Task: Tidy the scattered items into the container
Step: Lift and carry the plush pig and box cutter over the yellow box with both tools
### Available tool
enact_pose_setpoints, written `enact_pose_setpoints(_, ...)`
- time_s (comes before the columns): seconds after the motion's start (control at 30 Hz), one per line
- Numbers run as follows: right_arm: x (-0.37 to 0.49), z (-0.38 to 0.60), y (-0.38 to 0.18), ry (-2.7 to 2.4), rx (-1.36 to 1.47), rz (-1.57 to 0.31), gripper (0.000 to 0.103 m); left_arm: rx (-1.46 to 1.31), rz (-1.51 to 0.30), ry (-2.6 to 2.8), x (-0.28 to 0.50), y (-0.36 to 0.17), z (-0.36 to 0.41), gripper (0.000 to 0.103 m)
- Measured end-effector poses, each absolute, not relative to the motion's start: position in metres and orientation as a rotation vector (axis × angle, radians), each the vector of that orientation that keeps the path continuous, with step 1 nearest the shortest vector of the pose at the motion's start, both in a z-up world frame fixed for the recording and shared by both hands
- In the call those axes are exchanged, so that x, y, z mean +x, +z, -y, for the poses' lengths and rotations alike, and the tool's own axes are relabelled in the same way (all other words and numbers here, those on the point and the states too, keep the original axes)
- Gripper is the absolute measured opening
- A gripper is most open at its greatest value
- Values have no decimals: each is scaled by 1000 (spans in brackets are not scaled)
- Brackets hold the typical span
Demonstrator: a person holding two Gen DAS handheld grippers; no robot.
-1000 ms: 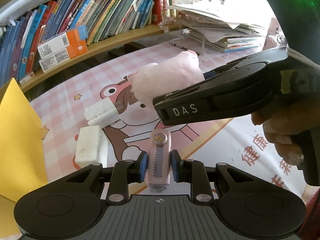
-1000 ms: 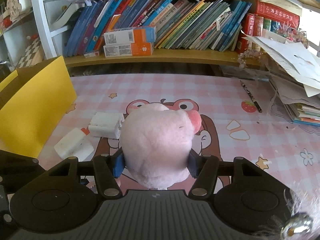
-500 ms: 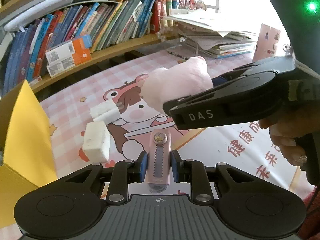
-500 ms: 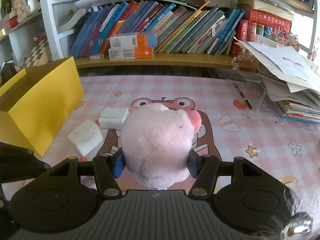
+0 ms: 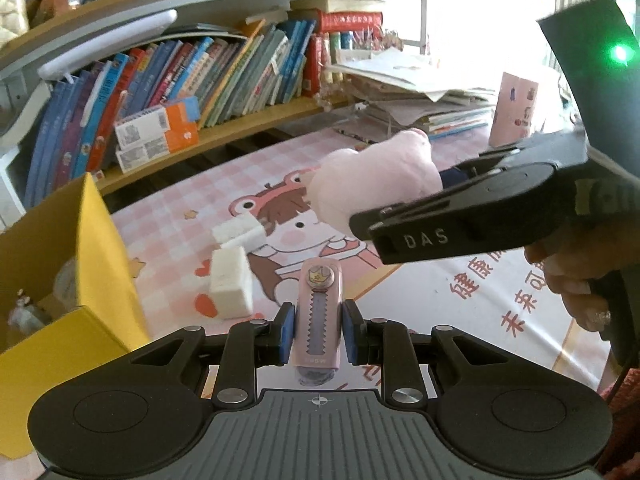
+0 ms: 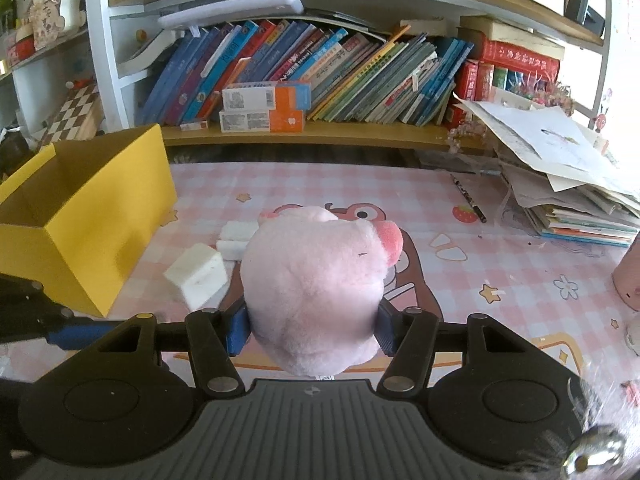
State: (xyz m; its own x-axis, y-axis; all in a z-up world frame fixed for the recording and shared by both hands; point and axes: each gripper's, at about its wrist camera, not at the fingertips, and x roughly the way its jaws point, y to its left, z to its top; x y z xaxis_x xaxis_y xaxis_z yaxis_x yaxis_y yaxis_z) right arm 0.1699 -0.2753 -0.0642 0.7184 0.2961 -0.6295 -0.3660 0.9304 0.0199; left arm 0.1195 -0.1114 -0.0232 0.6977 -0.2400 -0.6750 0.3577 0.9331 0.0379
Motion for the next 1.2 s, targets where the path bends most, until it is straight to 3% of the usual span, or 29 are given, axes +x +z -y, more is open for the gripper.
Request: enact_pose_setpoints(1.2,116,138,9,489,-194,-461,57,71,-480,-146,82,53,-59,23)
